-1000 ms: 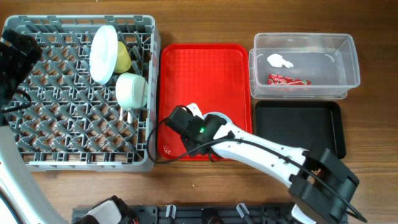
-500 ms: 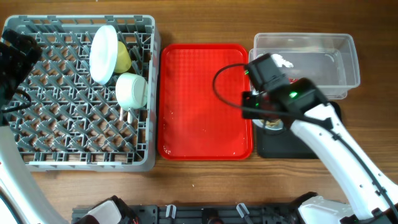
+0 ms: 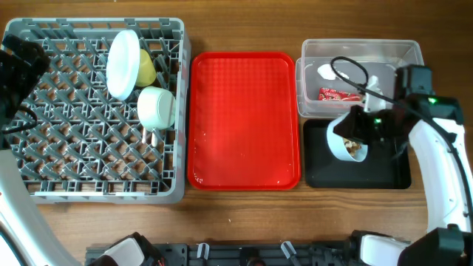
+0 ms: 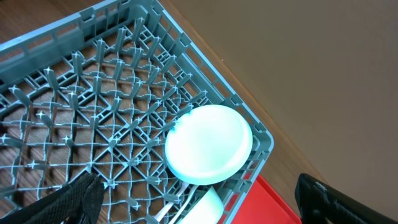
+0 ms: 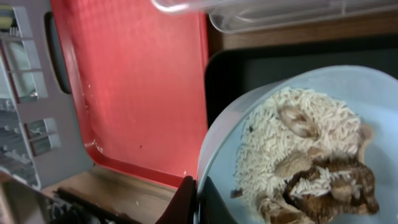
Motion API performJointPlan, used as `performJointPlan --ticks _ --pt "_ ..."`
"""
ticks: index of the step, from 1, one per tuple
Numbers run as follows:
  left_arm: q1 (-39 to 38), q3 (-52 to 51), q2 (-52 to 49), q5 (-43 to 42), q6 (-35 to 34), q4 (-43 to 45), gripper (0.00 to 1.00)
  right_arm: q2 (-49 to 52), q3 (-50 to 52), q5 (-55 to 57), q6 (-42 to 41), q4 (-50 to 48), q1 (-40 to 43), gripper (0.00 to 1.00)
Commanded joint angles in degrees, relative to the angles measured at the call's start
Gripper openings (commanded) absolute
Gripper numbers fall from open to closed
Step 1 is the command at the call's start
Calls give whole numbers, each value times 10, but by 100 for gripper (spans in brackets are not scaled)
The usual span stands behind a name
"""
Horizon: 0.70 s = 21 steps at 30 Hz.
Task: Sort waste into correct bins and load items into the dishwasher rack
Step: 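Lift the rice bowl and carry it right over the black tray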
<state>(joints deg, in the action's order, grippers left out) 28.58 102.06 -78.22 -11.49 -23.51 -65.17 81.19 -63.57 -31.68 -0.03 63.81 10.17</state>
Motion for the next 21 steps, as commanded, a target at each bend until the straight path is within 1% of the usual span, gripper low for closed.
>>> performJointPlan --ticks 1,4,8,11,14,19,21 --pt "3 -2 -3 -7 -8 2 100 -8 31 -80 83 -9 62 4" --pt "3 -2 -3 -7 -8 1 100 -8 70 -133 121 -34 129 4" --pt "3 -2 -3 -7 -8 1 100 -8 101 -223 151 -55 184 4" --pt "3 -2 -3 -7 -8 1 100 -8 101 -232 151 -55 191 4" --pt "3 -2 -3 -7 -8 1 100 -8 101 -300 177 -42 191 4" --pt "3 -2 -3 -7 -8 1 100 -8 101 -306 178 -52 192 4" --pt "3 -2 -3 -7 -8 1 100 -8 101 -313 163 -68 200 4"
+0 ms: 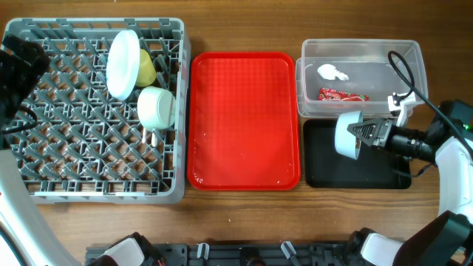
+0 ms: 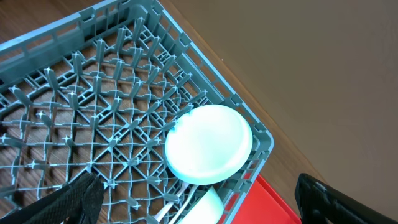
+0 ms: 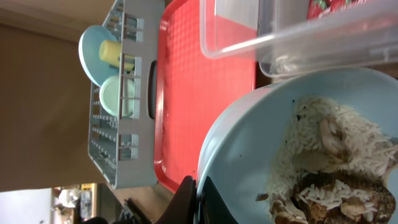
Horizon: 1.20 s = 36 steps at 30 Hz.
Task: Sort waste into correct bins and load items into the dishwasher rack
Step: 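Lift the rice bowl and carry it right over the black tray, then tilt the bowl with the right gripper to dump rice onto black tray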
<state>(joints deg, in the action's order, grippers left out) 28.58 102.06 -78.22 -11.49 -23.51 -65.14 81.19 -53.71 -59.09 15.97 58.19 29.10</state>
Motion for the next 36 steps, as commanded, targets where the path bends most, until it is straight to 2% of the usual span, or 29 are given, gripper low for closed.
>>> performJointPlan --ticks 1,6,11,16,19,26,29,30,32,33,35,36 --pt "3 -2 -3 -7 -8 1 100 -8 2 -47 1 -15 19 4" --pt "3 -2 -3 -7 -8 1 100 23 2 -32 5 -21 79 4" --pt "3 -2 -3 -7 -8 1 100 75 2 -95 10 18 94 4" --pt "3 -2 -3 -7 -8 1 100 81 2 -74 55 84 94 4" --pt "3 -2 -3 -7 -8 1 100 81 2 -99 134 106 94 4" --pt "3 -2 -3 -7 -8 1 100 81 2 -117 158 127 94 4" --pt "3 -2 -3 -7 -8 1 100 81 2 -137 97 77 94 4" --pt "3 -2 -3 -7 -8 1 100 81 2 -143 97 91 94 4" --pt "3 -2 -3 -7 -8 1 100 81 2 -144 151 124 94 4" --pt "3 -2 -3 -7 -8 1 100 81 2 -157 136 93 94 4" --pt "3 -2 -3 -7 -8 1 100 81 2 -160 30 38 94 4" --pt "3 -2 -3 -7 -8 1 100 81 2 -160 26 54 94 4"
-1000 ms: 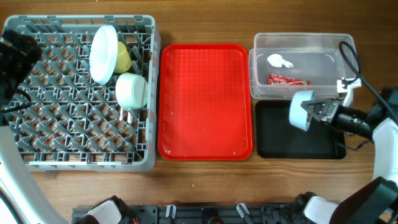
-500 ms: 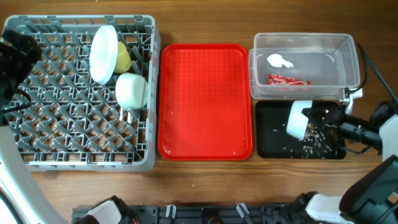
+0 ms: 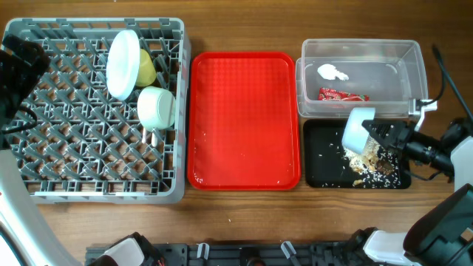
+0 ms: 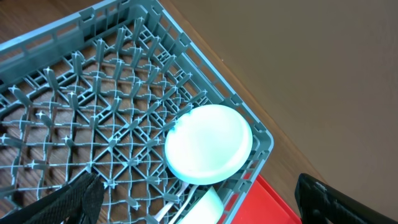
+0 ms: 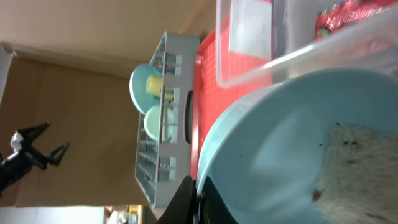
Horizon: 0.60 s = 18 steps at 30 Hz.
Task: Sort waste into correct bins and load items into the dishwasher rack
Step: 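Tilt the bowl with the right gripper to dump rice onto black tray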
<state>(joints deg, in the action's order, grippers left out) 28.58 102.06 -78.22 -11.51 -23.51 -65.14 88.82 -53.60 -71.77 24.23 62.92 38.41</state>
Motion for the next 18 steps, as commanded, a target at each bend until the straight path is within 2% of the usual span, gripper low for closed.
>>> performJointPlan --ticks 1,2,3,4,5,7,8,9,10,12,13,14,15,17,18 --pt "3 -2 -3 -7 -8 1 100 5 1 -17 20 57 0 4" --pt "3 -2 -3 -7 -8 1 100 5 1 -5 69 71 0 4" --pt "3 -2 -3 -7 -8 1 100 5 1 -5 44 44 0 4" --pt "3 -2 -3 -7 -8 1 100 5 1 -4 -32 12 0 4" --pt "3 -2 -3 -7 -8 1 100 5 1 -3 -73 16 0 4" --pt "3 -2 -3 -7 -8 1 100 5 4 -4 44 79 -9 4" --pt "3 -2 -3 -7 -8 1 100 5 4 -8 44 59 -10 4" --pt "3 -2 -3 -7 -8 1 100 5 4 -12 -2 21 -10 4" --pt "3 -2 -3 -7 -8 1 100 5 5 -12 -89 3 -13 4" --pt "3 -2 -3 -7 -8 1 100 5 5 -11 -15 30 -36 4" --pt "3 -2 -3 -7 -8 1 100 5 5 -11 -29 -17 -49 4" --pt "3 -2 -3 -7 -8 1 100 5 5 -19 -99 -23 -61 4" --pt "3 -2 -3 -7 -8 1 100 4 5 -42 -33 -9 -84 4" --pt "3 -2 -3 -7 -8 1 100 7 5 -10 -107 -55 -103 4" --pt "3 -2 -3 -7 -8 1 100 6 5 -24 -90 -48 -113 4"
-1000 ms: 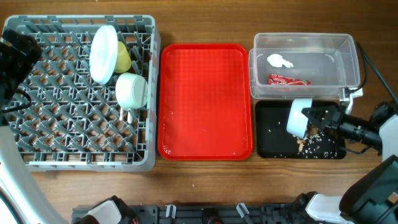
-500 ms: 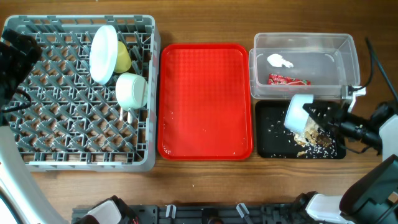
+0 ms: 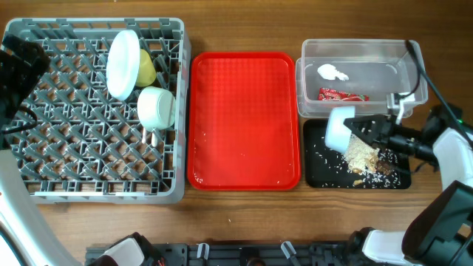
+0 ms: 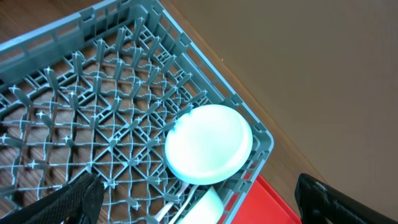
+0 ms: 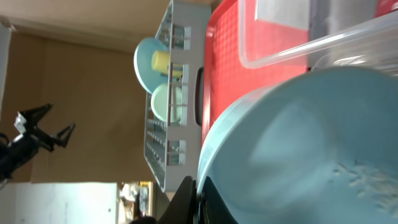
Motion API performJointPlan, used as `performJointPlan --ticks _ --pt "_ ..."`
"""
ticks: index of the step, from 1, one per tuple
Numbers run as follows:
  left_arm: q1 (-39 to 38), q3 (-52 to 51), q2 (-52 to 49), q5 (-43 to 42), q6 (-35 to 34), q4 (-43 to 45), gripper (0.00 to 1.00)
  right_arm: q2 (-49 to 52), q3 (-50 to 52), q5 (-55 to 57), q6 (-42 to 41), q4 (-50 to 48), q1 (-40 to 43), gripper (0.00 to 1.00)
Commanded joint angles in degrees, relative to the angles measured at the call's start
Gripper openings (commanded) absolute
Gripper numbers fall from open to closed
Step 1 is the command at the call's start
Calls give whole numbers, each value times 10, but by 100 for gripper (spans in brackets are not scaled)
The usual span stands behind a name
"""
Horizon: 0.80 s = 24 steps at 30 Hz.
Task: Sort waste into correct bins and load items into the dishwasher rack
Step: 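Tilt the bowl with the right gripper to dump rice onto black tray, then carry the emptied bowl left and set it on the red tray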
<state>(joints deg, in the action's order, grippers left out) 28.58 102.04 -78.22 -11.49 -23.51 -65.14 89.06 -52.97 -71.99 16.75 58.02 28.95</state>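
My right gripper (image 3: 367, 131) is shut on the rim of a pale blue bowl (image 3: 338, 127), which is tipped on its side over the black bin (image 3: 318, 174). A heap of rice and brown food (image 3: 365, 155) lies in that bin. In the right wrist view the bowl's inside (image 5: 311, 143) shows only a few grains, with the fingers (image 5: 194, 198) pinching its rim. My left gripper (image 3: 18, 63) hangs open over the far left of the grey dishwasher rack (image 3: 44, 148); the left gripper (image 4: 196, 190) holds nothing.
The rack holds a pale plate (image 3: 123, 63), a yellow piece (image 3: 147, 70) and a pale cup (image 3: 156, 107). A red tray (image 3: 244, 118) lies in the middle. The clear bin (image 3: 362, 46) behind the black one holds a white scrap and a red wrapper (image 3: 342, 94).
The bowl has shifted left over the black bin and its inside is nearly bare. More food lies heaped in the bin. The left arm has not moved.
At first my right gripper held the bowl, full of rice and meat, upright over the black bin. Then the bowl was on its side with the food still in. Later food lay scattered in the bin, and now the bowl is nearly empty.
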Motion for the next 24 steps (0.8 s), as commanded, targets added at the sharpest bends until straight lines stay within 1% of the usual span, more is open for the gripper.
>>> performJointPlan --ticks 1,2,3,4,6,7,8,9,10,11,12,13,14,15,16,17,18,20,22,23,24 --pt "3 -1 -3 -7 -8 1 100 4 -2 -26 -12 19 -28 4" --pt "3 -1 -3 -7 -8 1 100 4 -2 -26 -2 -2 -31 4" --pt "3 -1 -3 -7 -8 1 100 5 -2 -25 -70 -11 -30 4" --pt "3 -1 -3 -7 -8 1 100 3 -2 -66 -35 12 -30 4" --pt "3 -1 -3 -7 -8 1 100 3 -2 -49 -27 52 -30 4" --pt "3 -1 -3 -7 -8 1 100 3 -2 -78 30 70 -28 4" --pt "3 -1 -3 -7 -8 1 100 4 -2 -80 -10 65 -23 4" --pt "3 -1 -3 -7 -8 1 100 3 -2 -130 -35 79 -16 4" --pt "3 -1 -3 -7 -8 1 100 3 -2 -171 -34 82 -10 4" --pt "3 -1 -3 -7 -8 1 100 3 -2 -190 -34 66 -2 4" --pt "3 -1 -3 -7 -8 1 100 3 -2 -147 -78 45 15 4" --pt "3 -1 -3 -7 -8 1 100 3 -2 -140 -50 67 19 4" --pt "3 -1 -3 -7 -8 1 100 3 -2 -131 -21 60 21 4" --pt "3 -1 -3 -7 -8 1 100 3 -2 -100 -42 54 24 4" --pt "3 -1 -3 -7 -8 1 100 3 -2 -107 -46 65 28 4" --pt "3 -1 -3 -7 -8 1 100 3 -2 -123 -38 56 30 4" --pt "3 -1 -3 -7 -8 1 100 3 -2 -131 -57 65 30 4" --pt "3 -1 -3 -7 -8 1 100 3 -2 -140 -54 63 30 4" --pt "3 -1 -3 -7 -8 1 100 3 -2 -144 -46 87 29 4" --pt "3 -1 -3 -7 -8 1 100 3 -2 -154 -33 80 29 4" --pt "3 -1 -3 -7 -8 1 100 3 -2 -139 -61 81 29 4"
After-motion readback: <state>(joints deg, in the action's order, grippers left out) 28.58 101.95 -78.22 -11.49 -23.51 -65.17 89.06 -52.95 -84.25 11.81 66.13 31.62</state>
